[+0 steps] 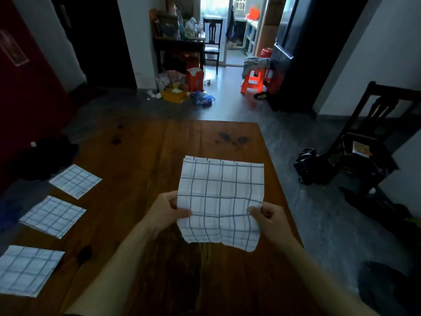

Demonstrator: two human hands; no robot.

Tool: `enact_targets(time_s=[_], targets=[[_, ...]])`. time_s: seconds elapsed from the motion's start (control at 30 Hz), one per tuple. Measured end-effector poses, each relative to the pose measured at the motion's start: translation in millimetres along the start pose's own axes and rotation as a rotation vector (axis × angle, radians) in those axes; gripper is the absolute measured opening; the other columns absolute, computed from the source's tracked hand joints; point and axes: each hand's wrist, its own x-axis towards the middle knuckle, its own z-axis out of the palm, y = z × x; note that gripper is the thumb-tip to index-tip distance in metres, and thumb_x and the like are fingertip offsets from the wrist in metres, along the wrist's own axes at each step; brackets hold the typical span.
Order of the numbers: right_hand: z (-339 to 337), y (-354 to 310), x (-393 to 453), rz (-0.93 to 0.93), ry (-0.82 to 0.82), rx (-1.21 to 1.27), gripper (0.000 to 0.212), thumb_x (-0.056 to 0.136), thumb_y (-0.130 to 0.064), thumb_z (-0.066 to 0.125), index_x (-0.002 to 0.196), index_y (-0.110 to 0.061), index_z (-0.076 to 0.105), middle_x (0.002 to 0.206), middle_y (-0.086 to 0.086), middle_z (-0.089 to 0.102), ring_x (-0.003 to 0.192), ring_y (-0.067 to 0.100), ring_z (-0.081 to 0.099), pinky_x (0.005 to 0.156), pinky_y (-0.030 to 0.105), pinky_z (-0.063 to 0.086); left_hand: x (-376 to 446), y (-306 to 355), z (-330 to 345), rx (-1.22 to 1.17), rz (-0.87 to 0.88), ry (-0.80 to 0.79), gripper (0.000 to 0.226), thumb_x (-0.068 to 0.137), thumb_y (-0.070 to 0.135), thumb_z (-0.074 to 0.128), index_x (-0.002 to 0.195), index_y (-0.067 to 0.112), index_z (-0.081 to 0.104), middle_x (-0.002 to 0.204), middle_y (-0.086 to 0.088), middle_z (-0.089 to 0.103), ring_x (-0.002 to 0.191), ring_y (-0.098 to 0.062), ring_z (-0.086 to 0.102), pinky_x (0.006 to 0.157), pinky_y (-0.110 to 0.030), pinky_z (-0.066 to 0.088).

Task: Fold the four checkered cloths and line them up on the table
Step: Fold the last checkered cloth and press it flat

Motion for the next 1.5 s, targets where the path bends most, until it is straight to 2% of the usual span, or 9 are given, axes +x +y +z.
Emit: enact_targets(time_s=[0.13, 0.33, 0.5, 0.67, 0.87, 1.0, 1.17, 1.37, 1.5], targets=[[3.7, 3.1, -3.3, 0.097, 0.018, 0.013, 0.010, 0.097, -0.019, 0.059, 0.099, -0.016, 0.068, 0.094, 0.002, 0.072, 0.085, 0.013, 0.072, 0.067, 0.032, 0.061, 3.0, -18.5, 12.9, -0.008, -0.002, 0.029, 0.035, 0.085, 0.009, 0.072, 0.108, 0.033, 0.060, 0.111, 0.010, 0.066, 0.106, -0.012, 0.064, 0.080, -0.031, 0.056], [-6.1, 16.4, 4.0, 0.205, -0.207, 0.004, 0.025, 0.093, -0.016, 0.062, 0.118, -0.019, 0.061, 0.110, -0.003, 0.070, 0.097, 0.010, 0.070, 0.074, 0.029, 0.060, 8.9, -29.1, 17.9, 0.069, -0.012, 0.101, 0.017, 0.090, 0.012, 0.069, 0.104, 0.021, 0.066, 0.105, 0.002, 0.070, 0.098, -0.016, 0.068, 0.075, -0.033, 0.058], [-3.4, 30.8, 19.6, 0.203, -0.127, -0.078, 0.018, 0.093, -0.016, 0.062, 0.110, -0.024, 0.063, 0.110, -0.004, 0.070, 0.097, 0.007, 0.069, 0.079, 0.035, 0.061, 13.4, -26.8, 8.0, 0.016, -0.078, -0.037, 0.018, 0.087, 0.009, 0.071, 0.103, 0.014, 0.064, 0.106, -0.001, 0.072, 0.095, -0.018, 0.072, 0.068, -0.035, 0.061], [-10.1, 36.3, 27.8, 0.227, -0.154, 0.031, 0.015, 0.091, -0.013, 0.064, 0.106, -0.016, 0.065, 0.108, 0.002, 0.071, 0.095, 0.012, 0.071, 0.078, 0.036, 0.061, 22.5, -28.9, 8.1, 0.001, -0.052, 0.022, 0.010, 0.087, 0.001, 0.068, 0.096, 0.005, 0.066, 0.100, -0.003, 0.074, 0.095, -0.022, 0.071, 0.074, -0.041, 0.061], [-14.7, 33.8, 34.8, 0.187, -0.259, 0.029, 0.034, 0.091, -0.010, 0.063, 0.119, -0.028, 0.060, 0.117, -0.013, 0.068, 0.112, 0.006, 0.063, 0.087, 0.031, 0.057, 28.9, -30.7, 9.8, -0.044, -0.006, 0.105, 0.002, 0.090, 0.006, 0.065, 0.091, 0.008, 0.067, 0.100, -0.004, 0.073, 0.097, -0.021, 0.069, 0.086, -0.051, 0.058], [-14.4, 28.9, 40.8, 0.084, -0.280, 0.020, 0.037, 0.097, -0.014, 0.055, 0.133, -0.024, 0.051, 0.126, -0.008, 0.064, 0.115, 0.006, 0.061, 0.088, 0.030, 0.057, 29.7, -26.9, 9.8, -0.040, 0.060, 0.079, 0.002, 0.094, 0.011, 0.062, 0.095, 0.011, 0.064, 0.097, -0.002, 0.072, 0.096, -0.019, 0.070, 0.086, -0.051, 0.057], [-13.9, 19.9, 44.1, 0.000, -0.252, 0.028, 0.028, 0.099, -0.016, 0.054, 0.126, -0.022, 0.052, 0.122, -0.002, 0.064, 0.111, 0.012, 0.064, 0.084, 0.035, 0.059, 29.0, -20.3, 2.1, -0.097, 0.121, 0.076, 0.002, 0.094, 0.009, 0.061, 0.093, 0.010, 0.062, 0.099, -0.004, 0.072, 0.096, -0.021, 0.069, 0.081, -0.046, 0.059], [-22.7, 12.0, 48.2, -0.084, -0.198, 0.052, 0.011, 0.094, 0.002, 0.055, 0.096, -0.004, 0.064, 0.100, 0.002, 0.067, 0.089, 0.017, 0.067, 0.072, 0.029, 0.058, 31.3, -15.2, -10.4, -0.229, 0.150, 0.061, 0.017, 0.086, -0.002, 0.065, 0.084, 0.012, 0.074, 0.105, -0.010, 0.072, 0.102, -0.029, 0.068, 0.088, -0.048, 0.056], [-23.6, 11.3, 50.0, -0.113, -0.111, 0.111, 0.015, 0.090, 0.009, 0.057, 0.090, 0.000, 0.069, 0.093, 0.008, 0.072, 0.082, 0.019, 0.069, 0.068, 0.025, 0.057, 31.7, -11.4, -12.5, -0.301, 0.220, 0.020, 0.011, 0.076, 0.018, 0.080, 0.080, 0.009, 0.075, 0.114, -0.011, 0.071, 0.108, -0.028, 0.067, 0.087, -0.043, 0.058]])
